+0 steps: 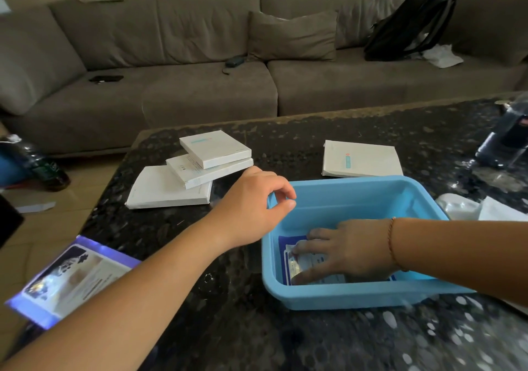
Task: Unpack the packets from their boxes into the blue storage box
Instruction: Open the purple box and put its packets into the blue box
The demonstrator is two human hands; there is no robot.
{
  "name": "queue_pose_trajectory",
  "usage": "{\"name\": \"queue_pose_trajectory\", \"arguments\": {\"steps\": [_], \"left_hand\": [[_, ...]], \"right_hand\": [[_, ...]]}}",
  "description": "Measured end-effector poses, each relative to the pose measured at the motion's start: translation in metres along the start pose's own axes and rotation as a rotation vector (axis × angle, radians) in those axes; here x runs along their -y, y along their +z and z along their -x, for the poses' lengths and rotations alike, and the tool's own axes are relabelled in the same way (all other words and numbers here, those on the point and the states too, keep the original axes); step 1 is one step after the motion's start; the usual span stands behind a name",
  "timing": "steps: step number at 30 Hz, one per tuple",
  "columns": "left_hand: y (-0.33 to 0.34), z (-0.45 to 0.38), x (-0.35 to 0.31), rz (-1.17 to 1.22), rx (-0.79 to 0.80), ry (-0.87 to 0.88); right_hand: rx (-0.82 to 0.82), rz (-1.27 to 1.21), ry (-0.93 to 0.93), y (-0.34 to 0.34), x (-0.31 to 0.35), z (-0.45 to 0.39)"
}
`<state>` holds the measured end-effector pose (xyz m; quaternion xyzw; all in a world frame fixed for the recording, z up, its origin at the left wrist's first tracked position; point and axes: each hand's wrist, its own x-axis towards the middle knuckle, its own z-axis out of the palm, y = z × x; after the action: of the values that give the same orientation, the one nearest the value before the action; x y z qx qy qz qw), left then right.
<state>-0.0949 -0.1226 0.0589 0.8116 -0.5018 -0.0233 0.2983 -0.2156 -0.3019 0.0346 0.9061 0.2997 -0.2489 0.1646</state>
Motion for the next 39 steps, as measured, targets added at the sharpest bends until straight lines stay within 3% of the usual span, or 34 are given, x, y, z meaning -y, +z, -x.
{"name": "queue_pose_trajectory", "arguments": {"steps": [6, 9, 11, 14, 16, 18, 20, 25, 30, 33, 36, 39], "left_hand": [[-0.005, 0.005, 0.000, 0.008, 0.011, 0.037], [-0.028, 0.023, 0.002, 0.018, 0.040, 0.070], [-0.053, 0.046, 0.013, -0.010, 0.050, 0.062], [-0.083, 0.102, 0.042, -0.166, -0.005, -0.076], [-0.086, 0.146, 0.060, -0.318, -0.059, -0.229], [-0.078, 0.187, 0.069, -0.435, -0.024, -0.371], [-0.064, 0.219, 0.075, -0.523, 0.075, -0.466], [-0.051, 0.256, 0.088, -0.553, 0.088, -0.482], [-0.055, 0.264, 0.093, -0.587, 0.013, -0.298], [-0.054, 0.268, 0.100, -0.664, -0.035, -0.138], [-0.053, 0.269, 0.113, -0.702, -0.258, 0.007], [-0.050, 0.270, 0.120, -0.500, -0.542, -0.050]], "right_hand": [[0.007, 0.028, 0.006, -0.001, 0.001, 0.001], [0.035, -0.070, 0.059, -0.029, 0.006, 0.005], [-0.041, -0.176, 0.161, -0.060, 0.012, 0.015], [-0.382, -0.337, 0.307, -0.099, 0.036, 0.036], [-0.844, -0.370, 0.339, -0.109, 0.063, 0.046], [-1.219, -0.548, 0.248, -0.113, 0.103, 0.044], [-1.344, -0.754, 0.191, -0.108, 0.140, 0.020], [-1.084, -0.973, 0.305, -0.084, 0.188, -0.079], [-0.789, -1.065, 0.319, -0.069, 0.202, -0.110], [-0.723, -1.064, 0.315, -0.068, 0.204, -0.112], [-0.723, -1.073, 0.297, -0.066, 0.207, -0.113], [-0.754, -1.024, 0.285, -0.065, 0.211, -0.117]]}}
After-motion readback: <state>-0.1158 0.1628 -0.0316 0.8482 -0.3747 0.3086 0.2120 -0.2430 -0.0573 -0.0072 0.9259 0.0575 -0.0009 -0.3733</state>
